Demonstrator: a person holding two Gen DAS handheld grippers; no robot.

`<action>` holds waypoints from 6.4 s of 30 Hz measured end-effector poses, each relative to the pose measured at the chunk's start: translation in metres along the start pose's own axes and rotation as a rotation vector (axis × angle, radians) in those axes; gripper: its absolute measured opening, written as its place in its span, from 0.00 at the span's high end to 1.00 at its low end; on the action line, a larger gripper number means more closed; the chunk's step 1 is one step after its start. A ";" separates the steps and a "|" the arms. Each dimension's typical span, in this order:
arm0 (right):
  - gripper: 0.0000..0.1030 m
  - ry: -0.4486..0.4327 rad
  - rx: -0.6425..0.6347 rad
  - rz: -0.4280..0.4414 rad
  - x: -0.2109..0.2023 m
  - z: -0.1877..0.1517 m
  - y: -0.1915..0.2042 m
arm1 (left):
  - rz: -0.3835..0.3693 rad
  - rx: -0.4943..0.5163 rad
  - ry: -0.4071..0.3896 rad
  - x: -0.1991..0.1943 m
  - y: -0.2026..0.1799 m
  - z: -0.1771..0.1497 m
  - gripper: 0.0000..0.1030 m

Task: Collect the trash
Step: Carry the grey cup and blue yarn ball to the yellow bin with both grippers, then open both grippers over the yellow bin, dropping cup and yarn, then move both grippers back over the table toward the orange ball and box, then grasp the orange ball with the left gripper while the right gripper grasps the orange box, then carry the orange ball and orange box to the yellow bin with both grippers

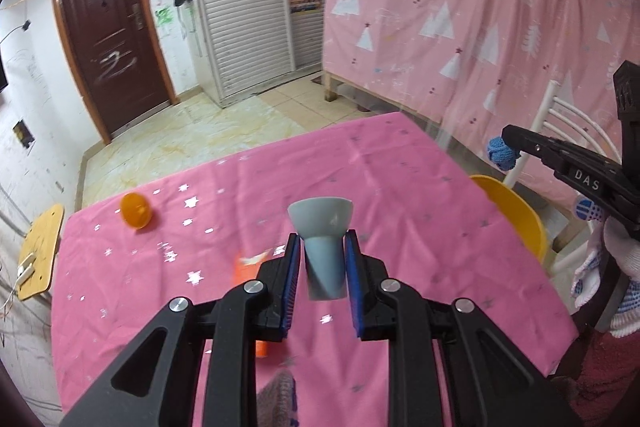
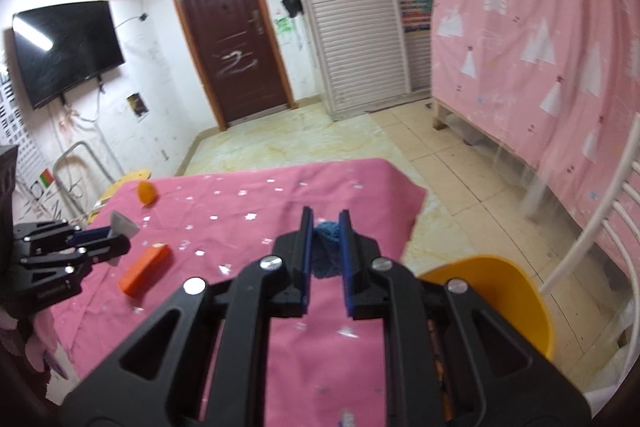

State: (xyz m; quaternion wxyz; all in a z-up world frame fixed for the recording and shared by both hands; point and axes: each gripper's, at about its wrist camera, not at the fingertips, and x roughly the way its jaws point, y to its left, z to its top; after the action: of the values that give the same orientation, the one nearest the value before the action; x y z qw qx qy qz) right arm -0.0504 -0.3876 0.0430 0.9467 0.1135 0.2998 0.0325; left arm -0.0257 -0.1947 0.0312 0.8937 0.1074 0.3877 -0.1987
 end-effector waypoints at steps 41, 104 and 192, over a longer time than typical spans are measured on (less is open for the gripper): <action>0.71 -0.034 0.330 -0.150 -0.024 -0.051 -0.167 | -0.402 0.067 0.019 0.086 -0.205 0.073 0.80; 0.44 0.283 -0.215 0.227 0.094 -0.030 0.186 | 0.132 -0.303 -0.047 0.066 0.210 0.029 0.42; 0.80 0.050 0.036 0.055 0.003 -0.006 0.021 | 0.039 -0.038 -0.041 0.035 0.003 0.066 0.67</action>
State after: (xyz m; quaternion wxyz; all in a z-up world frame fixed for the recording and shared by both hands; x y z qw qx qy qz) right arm -0.0515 -0.3653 0.0419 0.9354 0.1380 0.3208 0.0559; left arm 0.0397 -0.2245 0.0500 0.9070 0.0938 0.3709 -0.1762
